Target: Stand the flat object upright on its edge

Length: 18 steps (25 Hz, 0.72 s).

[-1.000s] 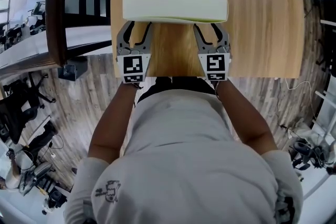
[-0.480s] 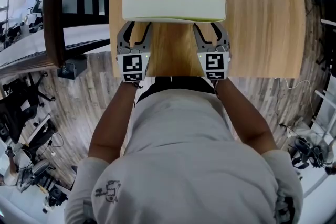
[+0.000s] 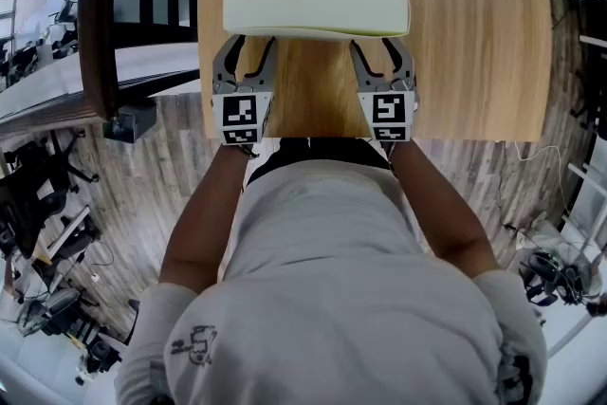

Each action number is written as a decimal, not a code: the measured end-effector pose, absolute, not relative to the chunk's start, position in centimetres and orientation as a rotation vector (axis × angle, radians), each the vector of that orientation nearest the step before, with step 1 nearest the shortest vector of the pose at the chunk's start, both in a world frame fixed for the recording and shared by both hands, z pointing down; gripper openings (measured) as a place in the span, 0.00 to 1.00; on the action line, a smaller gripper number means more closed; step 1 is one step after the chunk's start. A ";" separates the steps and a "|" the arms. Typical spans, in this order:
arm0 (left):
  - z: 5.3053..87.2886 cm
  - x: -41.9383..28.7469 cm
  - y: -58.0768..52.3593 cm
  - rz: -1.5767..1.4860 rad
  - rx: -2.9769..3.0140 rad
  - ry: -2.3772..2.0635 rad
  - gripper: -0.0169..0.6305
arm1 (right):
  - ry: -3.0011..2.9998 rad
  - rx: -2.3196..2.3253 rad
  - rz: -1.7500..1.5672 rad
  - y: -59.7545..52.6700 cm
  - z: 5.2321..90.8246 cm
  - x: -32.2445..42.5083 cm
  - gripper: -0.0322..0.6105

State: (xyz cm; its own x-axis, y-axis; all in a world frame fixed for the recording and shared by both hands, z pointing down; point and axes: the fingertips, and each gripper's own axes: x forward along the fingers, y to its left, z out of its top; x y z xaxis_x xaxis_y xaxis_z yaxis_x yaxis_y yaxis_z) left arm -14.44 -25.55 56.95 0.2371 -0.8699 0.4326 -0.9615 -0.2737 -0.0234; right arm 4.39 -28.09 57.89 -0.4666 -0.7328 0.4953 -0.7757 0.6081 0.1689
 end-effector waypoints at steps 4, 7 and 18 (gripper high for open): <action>57.1 -14.7 -25.4 0.525 2.263 -1.712 0.36 | -2.312 1.201 0.147 -28.1 58.0 4.4 0.42; 57.2 -15.1 -25.0 0.520 2.260 -1.706 0.36 | -2.313 1.207 0.161 -27.9 57.9 4.5 0.43; 53.5 -16.0 -22.8 0.462 2.308 -1.686 0.36 | -2.351 1.241 0.143 -25.4 54.6 4.4 0.42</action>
